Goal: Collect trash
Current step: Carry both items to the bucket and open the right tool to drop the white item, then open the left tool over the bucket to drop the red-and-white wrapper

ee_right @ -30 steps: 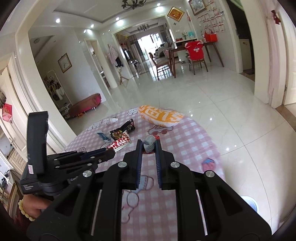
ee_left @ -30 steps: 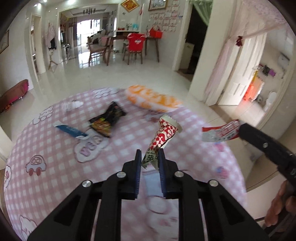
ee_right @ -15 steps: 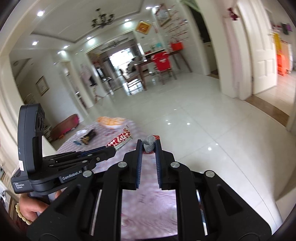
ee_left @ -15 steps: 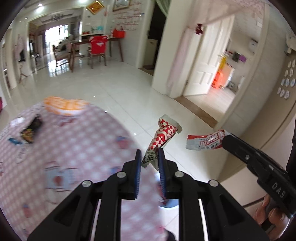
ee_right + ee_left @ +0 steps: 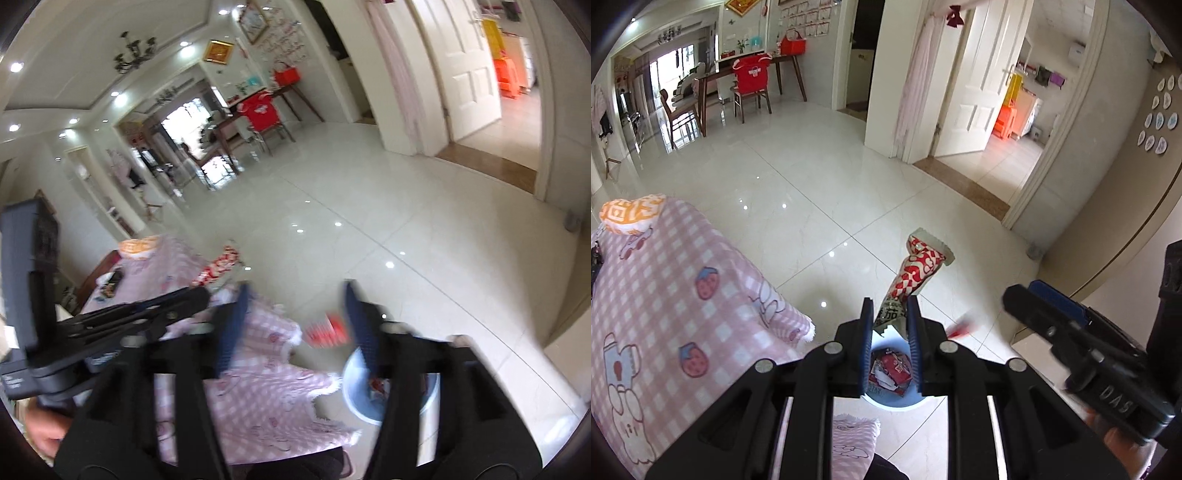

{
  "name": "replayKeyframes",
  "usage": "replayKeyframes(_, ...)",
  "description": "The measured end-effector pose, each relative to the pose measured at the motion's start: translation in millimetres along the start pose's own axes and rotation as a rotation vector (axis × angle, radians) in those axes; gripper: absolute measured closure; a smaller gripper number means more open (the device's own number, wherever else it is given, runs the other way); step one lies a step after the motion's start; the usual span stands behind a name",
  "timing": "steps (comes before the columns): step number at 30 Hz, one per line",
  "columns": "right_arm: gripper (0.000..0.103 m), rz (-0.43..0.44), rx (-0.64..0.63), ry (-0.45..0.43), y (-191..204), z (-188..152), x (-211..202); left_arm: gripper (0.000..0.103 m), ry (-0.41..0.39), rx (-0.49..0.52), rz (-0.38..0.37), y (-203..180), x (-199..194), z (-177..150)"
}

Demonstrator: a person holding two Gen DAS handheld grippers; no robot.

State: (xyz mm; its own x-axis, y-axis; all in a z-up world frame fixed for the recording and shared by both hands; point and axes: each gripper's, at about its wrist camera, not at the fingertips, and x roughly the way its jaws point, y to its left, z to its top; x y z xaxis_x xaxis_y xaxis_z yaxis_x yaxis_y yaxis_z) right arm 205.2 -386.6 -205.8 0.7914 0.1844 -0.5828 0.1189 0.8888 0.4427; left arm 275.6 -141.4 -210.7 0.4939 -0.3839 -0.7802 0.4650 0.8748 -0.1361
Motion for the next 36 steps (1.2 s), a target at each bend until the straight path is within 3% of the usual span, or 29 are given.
replayKeyframes(7,0.045,0.003,0.038,0.032,-23.2,-4.4,2.9,0.086,0.027,0.021,0.009,-14.7,15.5,-3.6)
replayKeyframes(22,0.044,0.001,0.08,-0.015,-36.0,-3.5,-21.6,0.086,0.071,0.065,-0.008,-34.7,38.2,-7.7)
replayKeyframes(30,0.043,-0.086,0.045,-0.078,-35.6,-3.7,-37.5,0.084,0.091,0.084,-0.031,-46.2,52.9,-4.8)
replayKeyframes(33,0.043,-0.107,0.035,-0.098,-36.2,-4.0,-42.6,0.079,0.085,0.076,-0.043,-51.2,56.8,-2.5)
replayKeyframes(36,0.042,-0.115,0.035,-0.1,-38.1,-5.7,-43.5,0.036,0.077,0.05,-0.044,-50.4,59.0,-3.3)
